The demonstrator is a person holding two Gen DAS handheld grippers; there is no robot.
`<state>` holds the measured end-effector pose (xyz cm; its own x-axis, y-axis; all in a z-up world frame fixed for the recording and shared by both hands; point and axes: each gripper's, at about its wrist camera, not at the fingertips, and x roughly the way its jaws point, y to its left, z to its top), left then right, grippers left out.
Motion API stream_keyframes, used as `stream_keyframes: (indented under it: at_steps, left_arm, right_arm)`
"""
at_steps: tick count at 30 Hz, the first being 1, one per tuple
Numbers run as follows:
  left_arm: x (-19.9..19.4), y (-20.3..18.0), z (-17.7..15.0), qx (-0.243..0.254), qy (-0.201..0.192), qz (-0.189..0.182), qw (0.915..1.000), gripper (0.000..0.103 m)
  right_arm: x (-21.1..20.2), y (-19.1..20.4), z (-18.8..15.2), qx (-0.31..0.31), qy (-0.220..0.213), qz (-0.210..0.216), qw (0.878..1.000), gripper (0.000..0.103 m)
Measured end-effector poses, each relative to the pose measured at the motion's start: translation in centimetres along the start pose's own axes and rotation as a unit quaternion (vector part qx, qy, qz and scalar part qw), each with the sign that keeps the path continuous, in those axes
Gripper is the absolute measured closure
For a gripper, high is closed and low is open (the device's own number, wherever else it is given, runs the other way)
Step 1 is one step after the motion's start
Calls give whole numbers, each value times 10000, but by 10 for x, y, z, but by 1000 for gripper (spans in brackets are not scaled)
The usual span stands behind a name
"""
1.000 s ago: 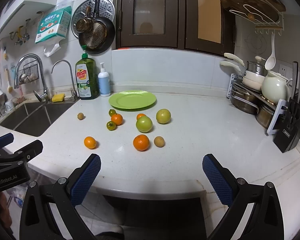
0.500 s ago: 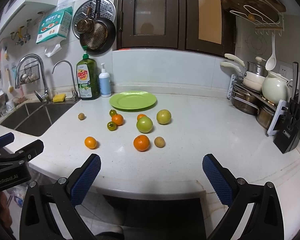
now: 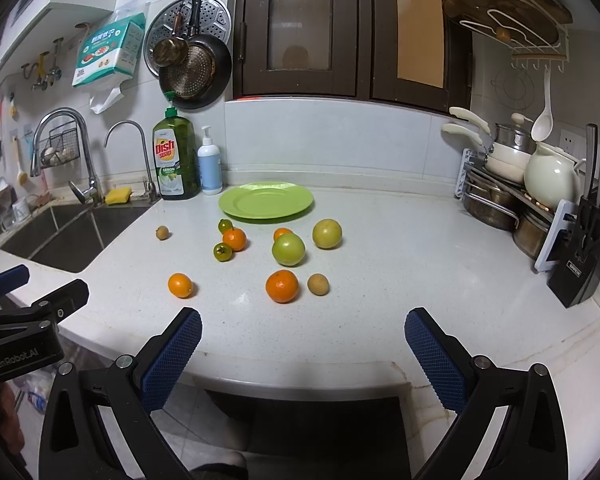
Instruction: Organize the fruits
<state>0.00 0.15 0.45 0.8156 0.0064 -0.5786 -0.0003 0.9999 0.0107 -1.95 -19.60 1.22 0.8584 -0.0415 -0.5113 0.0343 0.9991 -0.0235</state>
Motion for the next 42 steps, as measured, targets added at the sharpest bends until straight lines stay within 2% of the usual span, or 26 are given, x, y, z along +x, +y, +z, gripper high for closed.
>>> stream_keyframes:
  at_steps: [20,34,40,42]
  left_arm:
    - [6,-5,0,33,80,39,10000,0]
    - [31,-4,10,143,147,35,9998,0]
    - [61,-5,20,420,274,-182,9986,12]
    - [75,-5,24,518,349,-283,9976,18]
  right_arm:
    - [4,-5,0,5,44,9,10000,0]
    - [32,2,5,-3,313,49,9995,0]
    - [62,11,13,34,563,112,9983,1]
    - [79,15,15,63,719,157,9973,5]
